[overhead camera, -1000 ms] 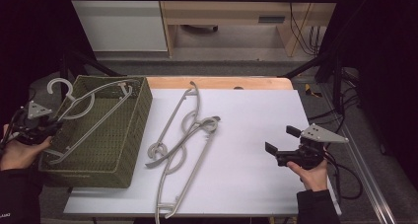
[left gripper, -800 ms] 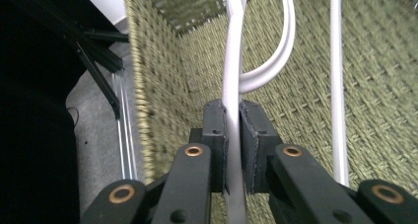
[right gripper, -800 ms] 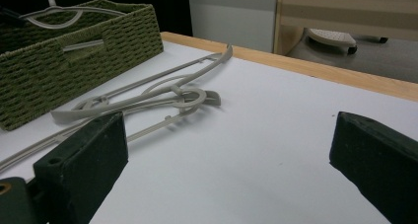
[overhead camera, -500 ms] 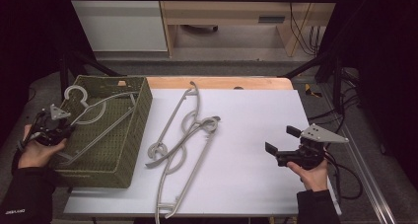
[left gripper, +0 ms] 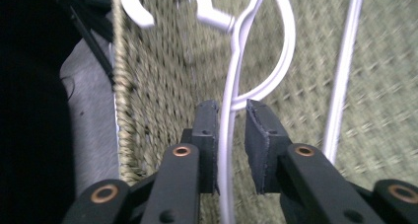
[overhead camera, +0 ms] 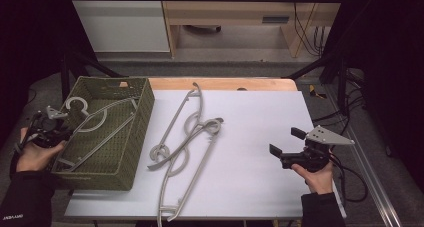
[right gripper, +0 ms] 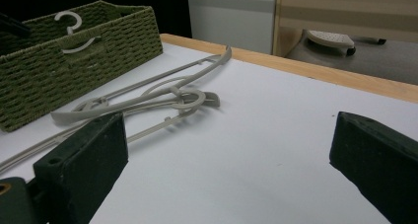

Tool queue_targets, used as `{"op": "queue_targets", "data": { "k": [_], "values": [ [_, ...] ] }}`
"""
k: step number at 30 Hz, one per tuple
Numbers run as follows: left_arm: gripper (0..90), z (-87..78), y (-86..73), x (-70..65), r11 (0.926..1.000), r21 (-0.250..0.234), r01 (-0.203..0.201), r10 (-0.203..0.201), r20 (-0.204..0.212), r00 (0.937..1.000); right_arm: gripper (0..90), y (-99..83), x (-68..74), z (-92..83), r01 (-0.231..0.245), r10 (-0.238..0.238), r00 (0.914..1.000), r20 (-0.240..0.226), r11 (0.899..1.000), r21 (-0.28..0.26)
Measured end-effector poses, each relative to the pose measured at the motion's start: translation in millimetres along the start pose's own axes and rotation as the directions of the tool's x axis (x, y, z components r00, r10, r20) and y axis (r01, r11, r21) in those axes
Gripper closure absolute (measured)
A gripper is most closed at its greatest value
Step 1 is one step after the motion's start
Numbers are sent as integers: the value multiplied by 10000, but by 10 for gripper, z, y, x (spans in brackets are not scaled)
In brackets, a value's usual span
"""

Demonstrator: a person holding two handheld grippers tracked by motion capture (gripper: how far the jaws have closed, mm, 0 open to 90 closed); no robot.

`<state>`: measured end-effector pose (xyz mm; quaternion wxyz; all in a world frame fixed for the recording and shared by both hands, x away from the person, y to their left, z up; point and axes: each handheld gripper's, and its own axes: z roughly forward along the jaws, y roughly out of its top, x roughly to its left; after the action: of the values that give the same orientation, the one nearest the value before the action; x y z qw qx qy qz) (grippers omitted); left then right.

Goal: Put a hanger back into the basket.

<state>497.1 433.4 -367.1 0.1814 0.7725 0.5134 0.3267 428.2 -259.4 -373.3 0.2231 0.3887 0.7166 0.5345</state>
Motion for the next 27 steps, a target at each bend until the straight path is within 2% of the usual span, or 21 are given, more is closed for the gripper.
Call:
{"op": "queue_targets", "data": {
  "k": [4,7,10,13,16,17,19,22,25,27],
  "values": [
    [627,-181,50,-81,9935,-1067,399,-351,465,9983,15,4,1,-4,-86,87,9999,74,9999,-89],
    [534,-308,97,-192,9823,-1782,572,-444,750,9962,15,5,2,-8,-92,93,9999,53,9999,-91],
    [447,-424,143,-316,9643,-2486,910,-607,1269,9901,15,5,2,-7,-97,98,9999,80,9999,-98],
    [392,-517,185,-466,9465,-3052,1049,-565,1635,9849,15,5,1,-7,-94,95,9999,64,9999,-94],
    [324,-579,228,-635,9310,-3504,1024,-341,1957,9801,15,7,-1,-10,-95,96,9999,83,9999,-110],
    [294,-592,242,-693,9243,-3667,1060,-289,2098,9773,15,6,-4,-16,-74,75,10000,52,9999,-99],
    [245,-618,268,-803,9154,-3856,1154,-206,2415,9702,15,7,-5,-24,-84,85,10000,44,9999,-111],
    [199,-640,303,-964,9000,-4115,1440,-174,2961,9550,15,8,-3,-23,-117,118,9999,90,9998,-152],
    [169,-656,338,-1121,8910,-4280,1515,-33,3277,9448,15,6,-5,-25,-71,71,10000,53,9999,-103],
    [156,-662,363,-1224,8877,-4367,1463,118,3392,9406,15,6,0,-18,-110,111,9999,91,9999,-115]
  ]
}}
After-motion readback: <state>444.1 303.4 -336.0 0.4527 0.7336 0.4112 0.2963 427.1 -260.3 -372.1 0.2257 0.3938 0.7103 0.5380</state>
